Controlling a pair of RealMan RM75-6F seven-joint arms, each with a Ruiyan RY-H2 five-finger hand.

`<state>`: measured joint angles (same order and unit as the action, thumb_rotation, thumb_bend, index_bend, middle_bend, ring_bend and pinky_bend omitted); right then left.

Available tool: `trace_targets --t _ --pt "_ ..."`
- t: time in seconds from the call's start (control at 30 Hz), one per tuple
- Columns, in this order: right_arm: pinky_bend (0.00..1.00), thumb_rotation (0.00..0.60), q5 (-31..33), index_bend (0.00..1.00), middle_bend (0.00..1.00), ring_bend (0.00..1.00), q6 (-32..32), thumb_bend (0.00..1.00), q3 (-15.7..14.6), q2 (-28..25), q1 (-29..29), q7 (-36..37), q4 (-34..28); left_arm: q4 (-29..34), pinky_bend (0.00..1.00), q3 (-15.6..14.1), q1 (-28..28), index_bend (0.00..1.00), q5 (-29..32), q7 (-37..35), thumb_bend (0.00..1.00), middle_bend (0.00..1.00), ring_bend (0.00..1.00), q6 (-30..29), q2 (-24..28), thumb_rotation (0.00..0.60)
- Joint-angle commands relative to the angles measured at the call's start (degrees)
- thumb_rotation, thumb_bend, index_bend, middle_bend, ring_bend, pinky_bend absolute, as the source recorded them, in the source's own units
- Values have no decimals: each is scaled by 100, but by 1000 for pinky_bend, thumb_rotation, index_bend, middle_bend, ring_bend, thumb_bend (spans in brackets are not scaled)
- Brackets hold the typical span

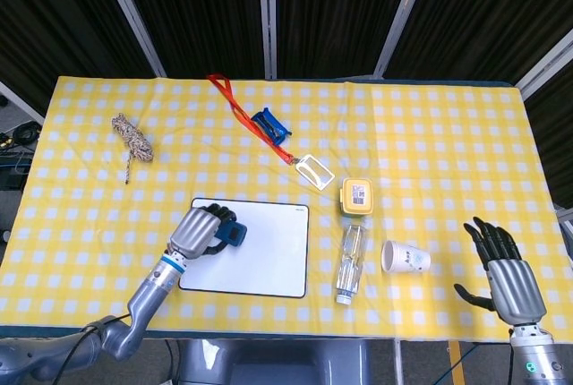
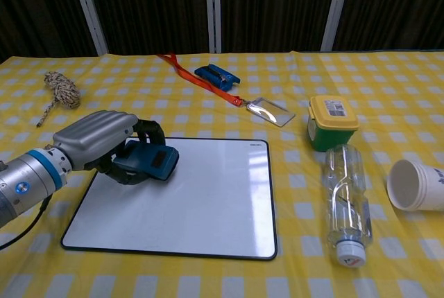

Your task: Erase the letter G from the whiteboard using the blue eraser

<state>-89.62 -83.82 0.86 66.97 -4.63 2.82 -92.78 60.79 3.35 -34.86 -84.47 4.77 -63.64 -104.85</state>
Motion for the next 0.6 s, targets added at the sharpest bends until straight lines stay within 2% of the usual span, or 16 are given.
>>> trace_targets --t 0.03,0.3,0.5,0.6 --pt "0 600 -4 24 0 0 3 71 -3 8 -1 -15 0 -88 523 36 68 786 -64 -199 577 595 545 -207 212 600" --pt "0 600 -26 24 0 0 12 72 -21 28 -3 -57 -1 50 523 99 327 785 -232 -807 576 596 545 -850 877 600" --pt "0 600 -36 24 0 0 19 72 -34 40 -2 -102 -4 220 523 -78 532 784 -351 -885 576 595 545 -1029 1287 600" --pt "0 600 -45 24 0 0 21 72 -43 53 0 -145 -8 361 523 -154 739 783 -240 -674 576 595 545 -1087 1437 600"
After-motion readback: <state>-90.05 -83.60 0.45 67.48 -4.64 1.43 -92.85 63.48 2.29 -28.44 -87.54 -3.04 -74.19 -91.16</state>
